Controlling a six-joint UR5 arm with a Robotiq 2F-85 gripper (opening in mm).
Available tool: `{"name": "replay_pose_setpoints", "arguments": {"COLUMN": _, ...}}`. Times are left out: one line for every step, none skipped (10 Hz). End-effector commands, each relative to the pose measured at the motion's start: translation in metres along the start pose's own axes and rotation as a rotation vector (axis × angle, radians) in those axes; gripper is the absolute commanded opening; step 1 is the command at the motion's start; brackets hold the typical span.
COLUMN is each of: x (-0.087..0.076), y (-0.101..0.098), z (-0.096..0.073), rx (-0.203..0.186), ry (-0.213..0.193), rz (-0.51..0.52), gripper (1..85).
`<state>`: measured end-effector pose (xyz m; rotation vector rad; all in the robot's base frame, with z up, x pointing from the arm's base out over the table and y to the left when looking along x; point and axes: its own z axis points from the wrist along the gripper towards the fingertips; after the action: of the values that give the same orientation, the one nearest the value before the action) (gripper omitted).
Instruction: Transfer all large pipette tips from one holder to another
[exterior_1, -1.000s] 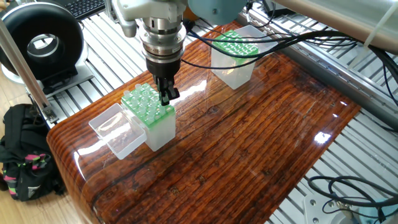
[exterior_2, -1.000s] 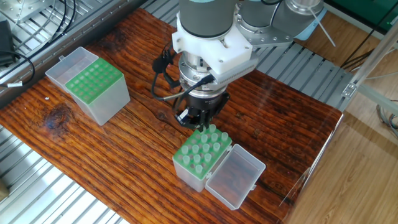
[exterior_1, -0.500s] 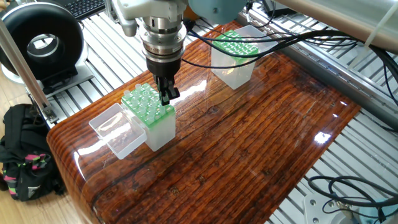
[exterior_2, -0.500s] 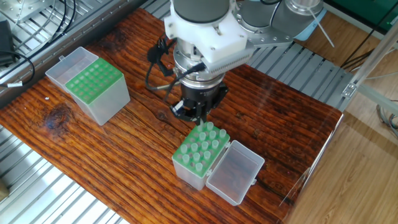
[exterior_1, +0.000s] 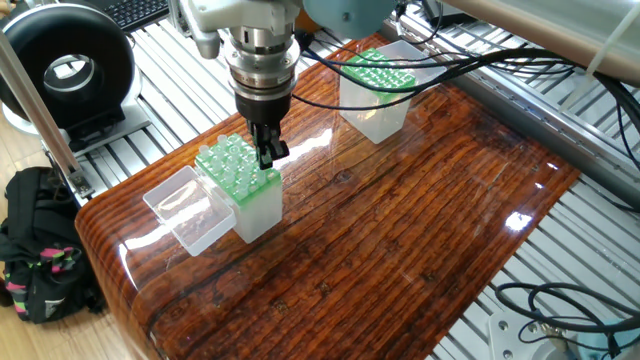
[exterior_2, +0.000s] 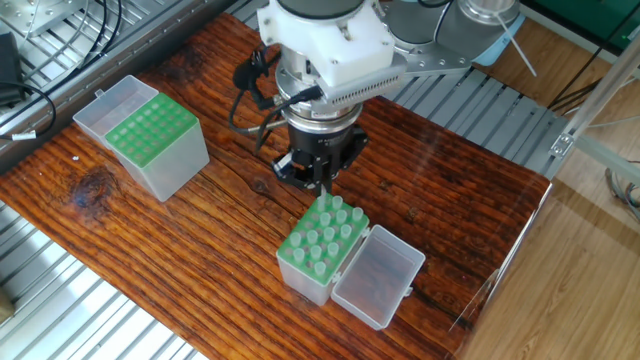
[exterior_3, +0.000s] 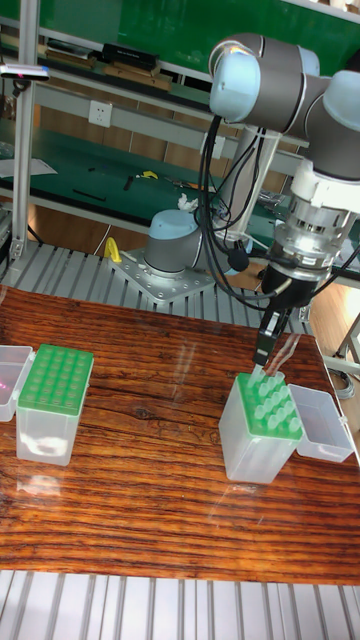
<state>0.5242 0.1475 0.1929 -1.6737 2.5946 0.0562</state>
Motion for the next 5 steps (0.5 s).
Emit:
{"name": "replay_pose_setpoints", "arguments": {"x": -0.005, "y": 0.002, "z": -0.014, "rx": -0.013, "ry": -0.011, "rz": 0.026, "gripper": 1.0}}
{"name": "replay_pose_setpoints", "arguments": {"x": -0.006, "y": 0.002, "z": -0.017, "rx": -0.015, "ry": -0.011, "rz": 0.029, "gripper": 1.0}}
{"name": "replay_pose_setpoints", "arguments": {"x": -0.006, "y": 0.002, "z": -0.021, "rx": -0.019, "ry": -0.009, "rz": 0.032, "gripper": 1.0}}
{"name": "replay_pose_setpoints", "arguments": {"x": -0.005, "y": 0.002, "z": -0.024, "rx": -0.021, "ry": -0.006, "rz": 0.032, "gripper": 1.0}}
{"name": "replay_pose_setpoints", "arguments": {"x": -0.006, "y": 0.003, "z": -0.026, "rx": -0.022, "ry": -0.005, "rz": 0.035, "gripper": 1.0}}
